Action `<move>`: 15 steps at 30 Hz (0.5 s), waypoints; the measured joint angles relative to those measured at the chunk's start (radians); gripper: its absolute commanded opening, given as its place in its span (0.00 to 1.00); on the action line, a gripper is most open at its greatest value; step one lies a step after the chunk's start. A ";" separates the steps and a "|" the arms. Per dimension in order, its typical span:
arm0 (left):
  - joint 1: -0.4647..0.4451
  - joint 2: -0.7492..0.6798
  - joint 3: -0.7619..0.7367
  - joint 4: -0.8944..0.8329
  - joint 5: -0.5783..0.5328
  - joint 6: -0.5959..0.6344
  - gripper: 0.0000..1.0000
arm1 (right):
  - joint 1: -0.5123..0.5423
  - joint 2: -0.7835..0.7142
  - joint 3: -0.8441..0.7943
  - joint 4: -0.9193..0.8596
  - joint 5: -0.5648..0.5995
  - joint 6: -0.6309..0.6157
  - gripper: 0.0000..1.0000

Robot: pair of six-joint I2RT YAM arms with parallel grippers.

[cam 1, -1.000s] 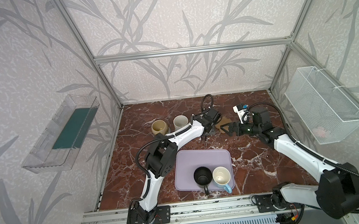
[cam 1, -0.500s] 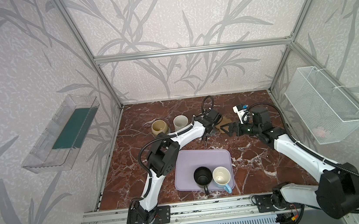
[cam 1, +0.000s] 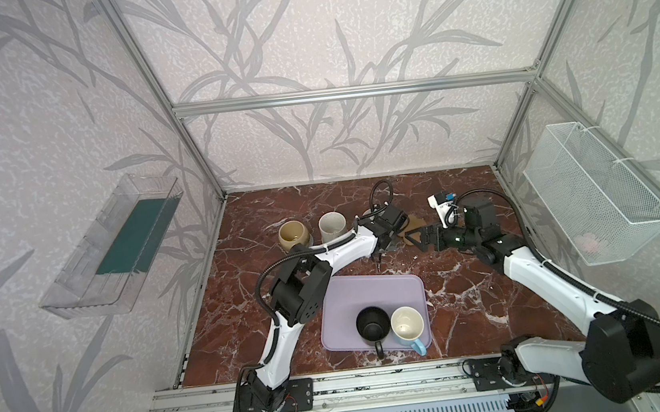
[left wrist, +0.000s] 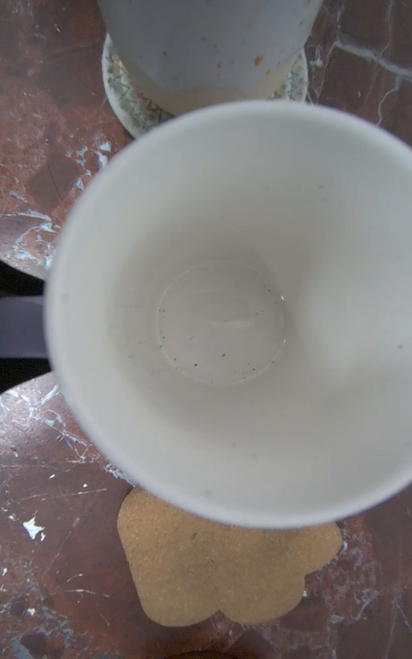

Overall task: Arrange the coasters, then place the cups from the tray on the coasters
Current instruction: 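Lower the lavender mug onto the round rattan coaster with left gripper, then open left gripper and withdraw it while right gripper moves over the tray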

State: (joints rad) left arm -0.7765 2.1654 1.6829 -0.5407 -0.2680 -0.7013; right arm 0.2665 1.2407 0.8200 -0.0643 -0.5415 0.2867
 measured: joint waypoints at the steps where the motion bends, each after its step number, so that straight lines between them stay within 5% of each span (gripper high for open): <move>1: 0.000 0.000 0.000 0.000 0.000 -0.004 0.22 | 0.000 0.000 0.000 -0.002 -0.002 0.000 0.99; 15: 0.002 -0.055 -0.054 -0.007 0.017 -0.039 0.99 | 0.000 -0.016 -0.003 -0.044 -0.024 0.012 0.99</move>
State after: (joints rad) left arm -0.7750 2.1105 1.6291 -0.5480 -0.2512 -0.7403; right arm 0.2661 1.2247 0.8173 -0.1085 -0.5655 0.2989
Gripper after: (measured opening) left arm 0.918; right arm 0.991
